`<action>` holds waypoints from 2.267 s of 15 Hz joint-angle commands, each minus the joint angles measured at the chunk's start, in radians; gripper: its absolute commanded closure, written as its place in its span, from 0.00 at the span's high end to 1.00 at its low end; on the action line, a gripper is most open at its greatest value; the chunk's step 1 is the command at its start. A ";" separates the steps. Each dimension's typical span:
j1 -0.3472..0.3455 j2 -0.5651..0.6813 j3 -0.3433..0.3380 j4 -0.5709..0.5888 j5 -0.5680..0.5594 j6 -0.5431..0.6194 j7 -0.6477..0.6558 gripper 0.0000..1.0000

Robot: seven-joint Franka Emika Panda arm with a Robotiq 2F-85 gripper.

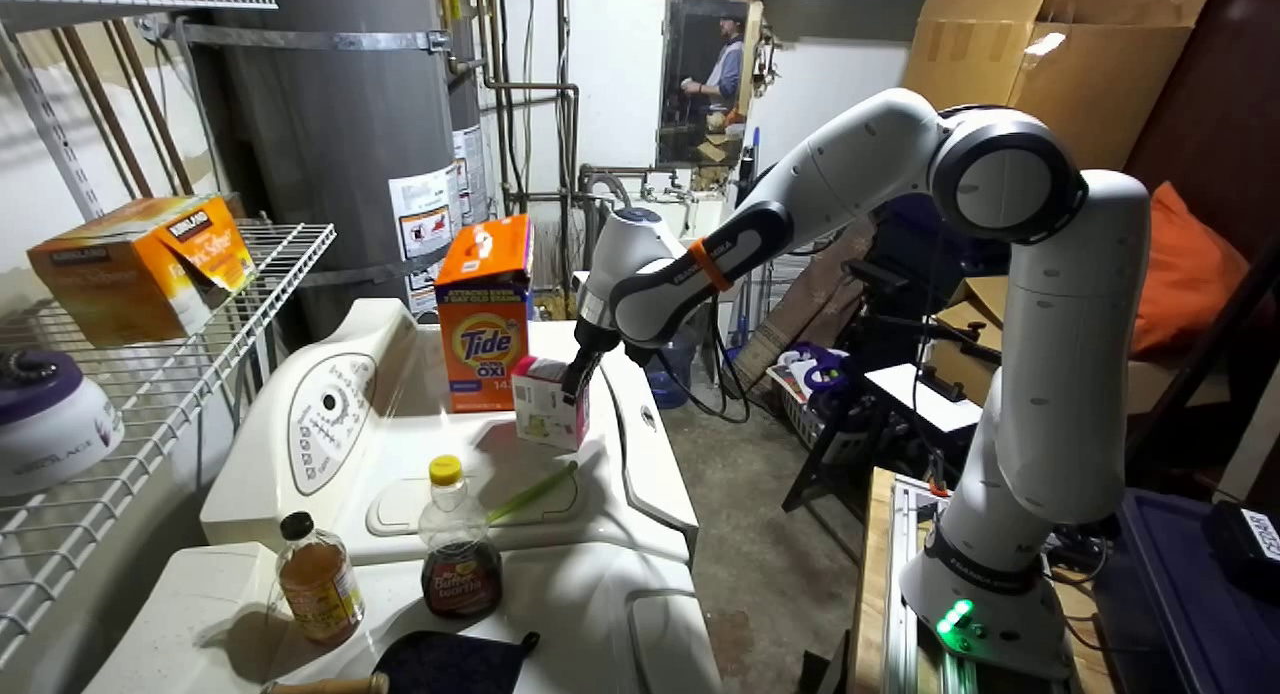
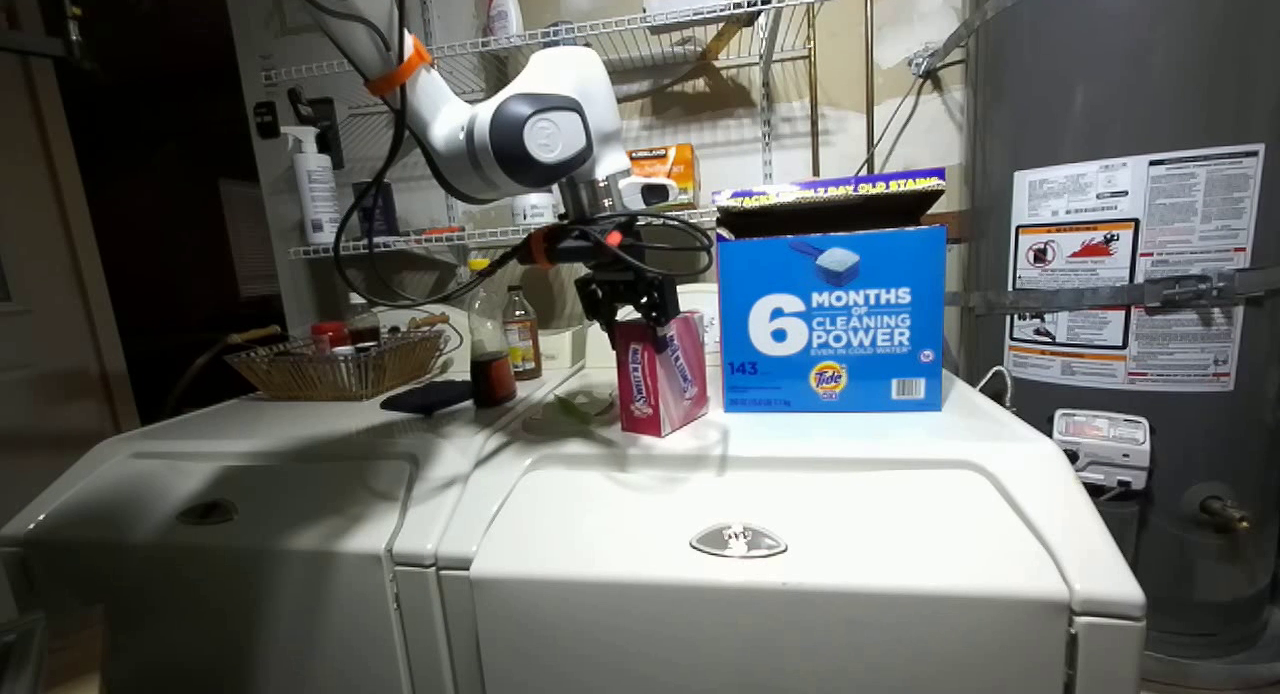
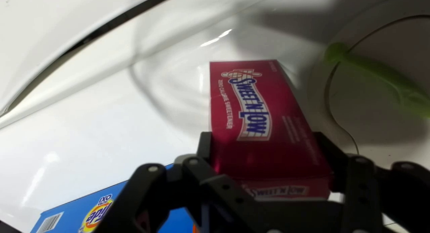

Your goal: Put the box on the bottom shelf

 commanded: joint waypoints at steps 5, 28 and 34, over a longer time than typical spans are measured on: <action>0.011 -0.018 -0.004 -0.004 -0.032 -0.006 0.034 0.72; 0.142 -0.198 0.052 0.026 -0.249 -0.104 0.209 0.71; 0.160 -0.203 0.090 0.052 -0.250 -0.115 0.213 0.69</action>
